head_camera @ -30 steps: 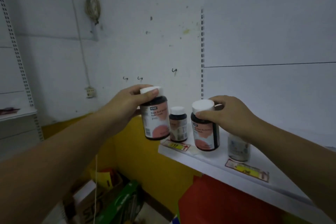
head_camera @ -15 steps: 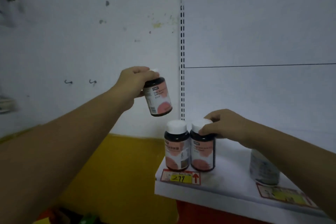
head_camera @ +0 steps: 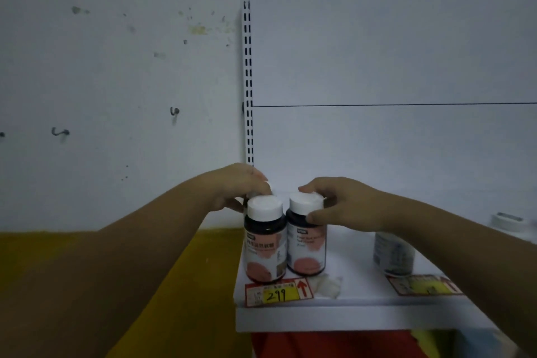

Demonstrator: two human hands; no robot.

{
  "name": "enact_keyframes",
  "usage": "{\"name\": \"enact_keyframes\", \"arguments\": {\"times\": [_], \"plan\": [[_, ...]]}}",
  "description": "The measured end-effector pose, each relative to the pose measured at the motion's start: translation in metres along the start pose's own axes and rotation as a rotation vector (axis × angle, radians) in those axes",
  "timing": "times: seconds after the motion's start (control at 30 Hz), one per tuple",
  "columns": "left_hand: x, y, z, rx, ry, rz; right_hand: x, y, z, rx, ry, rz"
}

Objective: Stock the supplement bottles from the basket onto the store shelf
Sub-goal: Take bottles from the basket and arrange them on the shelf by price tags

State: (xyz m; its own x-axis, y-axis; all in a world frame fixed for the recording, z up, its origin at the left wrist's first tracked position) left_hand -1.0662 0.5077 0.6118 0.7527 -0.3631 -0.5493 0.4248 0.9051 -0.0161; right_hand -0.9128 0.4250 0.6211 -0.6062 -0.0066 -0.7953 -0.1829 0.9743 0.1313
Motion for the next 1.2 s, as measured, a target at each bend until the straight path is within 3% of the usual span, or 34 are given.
{"name": "enact_keyframes", "arguments": {"times": [0.2,0.33,0.47,0.6,0.7,1.0,1.2], "plan": [[-0.002,-0.002,0.002,0.003,0.046,0.011,0.002,-0.002,0.004,0.009,-0.122,0.043],[-0.003,-0.005,0.042,0.104,0.370,0.088,-0.018,-0.017,0.002,-0.015,-0.231,0.230],[0.038,-0.022,0.099,0.330,0.860,0.054,-0.051,-0.049,0.019,0.036,-0.611,0.290],[0.099,-0.034,0.151,0.376,0.991,0.005,-0.094,-0.103,0.058,0.134,-0.758,0.303],[0.161,-0.049,0.200,0.466,0.981,0.016,-0.125,-0.162,0.096,0.222,-0.771,0.313],[0.412,-0.104,0.290,0.698,0.872,-0.190,-0.202,-0.395,0.223,0.482,-0.770,0.260],[0.576,-0.129,0.328,0.772,0.795,-0.457,-0.232,-0.500,0.297,0.645,-0.720,0.224]]}}
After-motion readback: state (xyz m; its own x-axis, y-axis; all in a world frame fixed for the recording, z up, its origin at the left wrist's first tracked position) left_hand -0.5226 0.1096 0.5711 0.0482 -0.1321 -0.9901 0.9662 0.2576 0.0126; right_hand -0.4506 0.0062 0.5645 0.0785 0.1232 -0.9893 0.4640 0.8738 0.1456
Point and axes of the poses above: each hand's wrist, its own y-axis towards the middle knuckle, its own x-axis out of the palm, z = x × y, the point moved 9 cm from there along y, towards the middle knuckle, and after that the axes turned 6 degrees about x, right-handed, at the moved point
